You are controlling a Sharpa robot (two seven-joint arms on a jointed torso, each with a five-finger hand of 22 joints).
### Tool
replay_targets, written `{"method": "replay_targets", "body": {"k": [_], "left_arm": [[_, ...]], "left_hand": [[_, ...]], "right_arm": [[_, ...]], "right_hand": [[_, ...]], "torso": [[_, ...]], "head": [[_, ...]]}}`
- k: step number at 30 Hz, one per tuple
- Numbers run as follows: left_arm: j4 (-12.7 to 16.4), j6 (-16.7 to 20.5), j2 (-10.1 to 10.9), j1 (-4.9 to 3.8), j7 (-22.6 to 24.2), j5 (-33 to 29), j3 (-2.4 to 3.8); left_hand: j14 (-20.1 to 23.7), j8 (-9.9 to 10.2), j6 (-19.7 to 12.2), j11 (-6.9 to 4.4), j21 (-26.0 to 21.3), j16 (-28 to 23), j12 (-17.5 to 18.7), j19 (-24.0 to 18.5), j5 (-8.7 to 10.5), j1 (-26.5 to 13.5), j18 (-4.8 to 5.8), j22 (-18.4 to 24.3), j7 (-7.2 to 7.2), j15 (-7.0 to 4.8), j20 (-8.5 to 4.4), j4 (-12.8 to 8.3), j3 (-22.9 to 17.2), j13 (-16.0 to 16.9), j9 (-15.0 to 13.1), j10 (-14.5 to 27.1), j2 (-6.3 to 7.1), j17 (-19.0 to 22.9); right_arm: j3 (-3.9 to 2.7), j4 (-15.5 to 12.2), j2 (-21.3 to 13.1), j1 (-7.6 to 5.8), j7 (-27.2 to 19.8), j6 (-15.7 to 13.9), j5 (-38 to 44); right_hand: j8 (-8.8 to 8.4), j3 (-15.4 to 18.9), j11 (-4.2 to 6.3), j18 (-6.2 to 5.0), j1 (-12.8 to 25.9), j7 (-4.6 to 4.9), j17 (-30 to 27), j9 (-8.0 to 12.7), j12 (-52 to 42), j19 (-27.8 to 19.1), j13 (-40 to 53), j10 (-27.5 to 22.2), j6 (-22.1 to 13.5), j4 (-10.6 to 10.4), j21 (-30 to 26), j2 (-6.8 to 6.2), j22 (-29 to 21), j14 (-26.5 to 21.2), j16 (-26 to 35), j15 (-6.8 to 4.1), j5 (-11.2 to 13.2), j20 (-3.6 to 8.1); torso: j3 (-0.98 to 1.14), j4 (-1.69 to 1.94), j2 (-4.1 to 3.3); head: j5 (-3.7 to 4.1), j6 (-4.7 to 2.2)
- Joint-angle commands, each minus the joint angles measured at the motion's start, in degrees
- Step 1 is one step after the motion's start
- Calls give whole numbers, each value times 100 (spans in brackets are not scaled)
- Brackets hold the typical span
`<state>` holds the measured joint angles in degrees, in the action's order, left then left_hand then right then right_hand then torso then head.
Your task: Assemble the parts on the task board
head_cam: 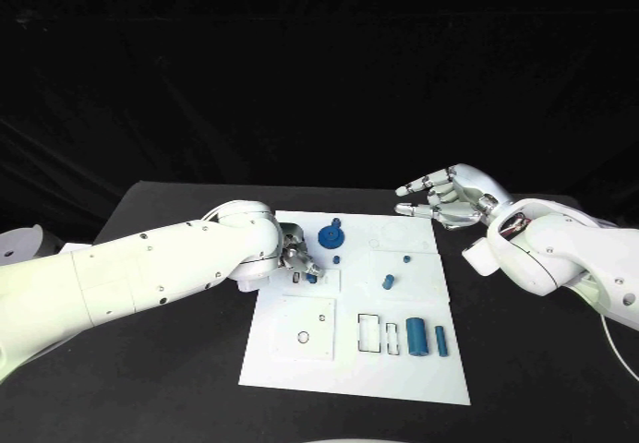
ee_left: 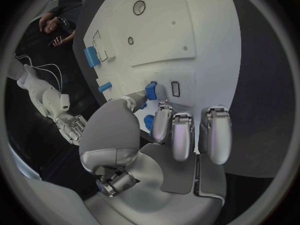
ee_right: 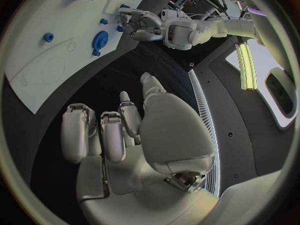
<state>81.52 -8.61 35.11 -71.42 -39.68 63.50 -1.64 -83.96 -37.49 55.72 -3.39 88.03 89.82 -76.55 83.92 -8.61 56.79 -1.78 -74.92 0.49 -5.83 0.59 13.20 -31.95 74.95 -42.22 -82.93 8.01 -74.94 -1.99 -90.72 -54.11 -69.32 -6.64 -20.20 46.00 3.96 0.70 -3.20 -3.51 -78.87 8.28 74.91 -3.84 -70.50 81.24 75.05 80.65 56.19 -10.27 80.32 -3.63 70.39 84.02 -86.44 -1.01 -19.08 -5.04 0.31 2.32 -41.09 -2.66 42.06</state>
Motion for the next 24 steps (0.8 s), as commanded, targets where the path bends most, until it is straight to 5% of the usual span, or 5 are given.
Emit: {"method": "replay_targets", "body": {"k": [1,24], "left_arm": [[8,-356,-30,71,-314,-97,-53],[-20,-272,-22,72,-318,-95,-44]], "left_hand": [[-604,25,45,12,33,18,-46,492,18,-57,112,-1229,5,-46,-48,35,124,102,-9,-49,63,-1506],[-604,48,266,-54,92,18,-130,538,97,-410,137,-1339,-75,-100,-100,340,1684,238,-1,-149,-57,-1506]], "right_arm": [[0,-3,2,7,-41,47,23],[0,6,-3,22,-46,48,17]], "right_hand": [[-2,37,14,-55,17,-11,905,-7,28,-23,14,-9,40,12,-21,42,-5,460,30,-22,-19,29],[-3,41,14,-56,12,-10,899,-6,32,-26,10,-13,39,17,-26,39,-13,458,35,-22,-21,29]], "torso": [[-3,-1,-1],[-14,4,-2]], "head": [[-1,2],[25,0]]}}
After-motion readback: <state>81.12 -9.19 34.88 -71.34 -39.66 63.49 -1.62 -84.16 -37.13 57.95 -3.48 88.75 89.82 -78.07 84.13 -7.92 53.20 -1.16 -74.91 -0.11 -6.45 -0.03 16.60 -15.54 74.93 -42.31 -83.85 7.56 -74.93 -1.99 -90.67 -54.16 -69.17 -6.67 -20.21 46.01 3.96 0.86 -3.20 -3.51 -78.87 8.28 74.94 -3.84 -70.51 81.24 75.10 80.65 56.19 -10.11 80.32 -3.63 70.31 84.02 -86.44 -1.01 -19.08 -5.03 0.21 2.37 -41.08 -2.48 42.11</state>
